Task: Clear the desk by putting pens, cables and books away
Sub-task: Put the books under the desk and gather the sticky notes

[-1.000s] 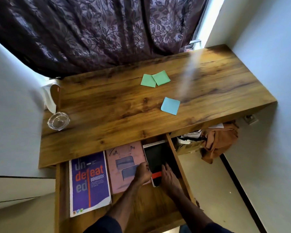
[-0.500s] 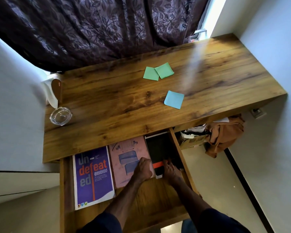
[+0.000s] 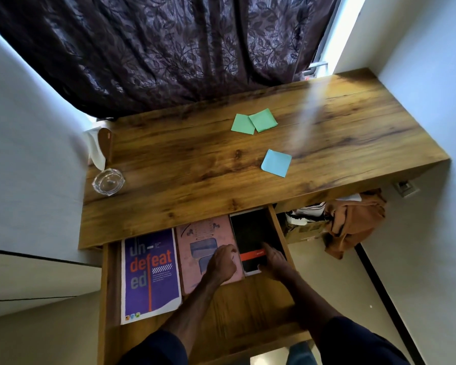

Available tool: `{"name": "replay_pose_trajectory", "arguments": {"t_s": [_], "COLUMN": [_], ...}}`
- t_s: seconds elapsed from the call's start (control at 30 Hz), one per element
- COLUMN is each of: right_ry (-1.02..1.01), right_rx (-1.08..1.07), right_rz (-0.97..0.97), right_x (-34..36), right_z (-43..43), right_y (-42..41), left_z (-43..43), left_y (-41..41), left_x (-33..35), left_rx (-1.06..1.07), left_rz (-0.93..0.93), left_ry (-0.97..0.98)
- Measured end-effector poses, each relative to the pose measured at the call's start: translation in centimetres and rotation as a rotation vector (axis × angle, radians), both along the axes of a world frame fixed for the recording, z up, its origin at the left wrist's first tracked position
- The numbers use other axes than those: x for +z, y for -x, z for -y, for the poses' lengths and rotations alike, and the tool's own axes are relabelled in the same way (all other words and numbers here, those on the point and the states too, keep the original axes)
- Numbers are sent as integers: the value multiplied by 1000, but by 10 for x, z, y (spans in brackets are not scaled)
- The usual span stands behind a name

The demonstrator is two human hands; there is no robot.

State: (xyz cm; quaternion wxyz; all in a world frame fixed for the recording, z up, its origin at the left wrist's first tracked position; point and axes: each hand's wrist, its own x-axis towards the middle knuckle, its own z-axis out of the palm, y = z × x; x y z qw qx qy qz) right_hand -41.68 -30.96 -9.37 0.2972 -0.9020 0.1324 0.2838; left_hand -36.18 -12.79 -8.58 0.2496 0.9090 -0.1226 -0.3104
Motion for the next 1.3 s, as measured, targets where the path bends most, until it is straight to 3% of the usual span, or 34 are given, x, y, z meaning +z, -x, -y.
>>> {"name": "replay_pose_trajectory", "arguments": {"t_s": [0.23, 0.43, 0.63, 1.07, 1.3], "right_ry": [18, -12, -12, 96, 280], "right_rx": [-48, -214, -248, -186, -40], "right_rz": [323, 508, 577, 380, 238], "right_x": [63, 124, 155, 124, 78], "right_z": [16, 28, 50, 141, 170], "right_y": [-5, -38, -75, -184, -245], "left_z": [12, 32, 53, 104, 137], "left_y": [-18, -44, -75, -144, -196], "left_x": [47, 87, 109, 87, 72], "left_rx": [34, -2, 45, 118, 117], "left_rz": [160, 251, 309, 282, 316], "left_ry": [100, 173, 161, -36, -146]}}
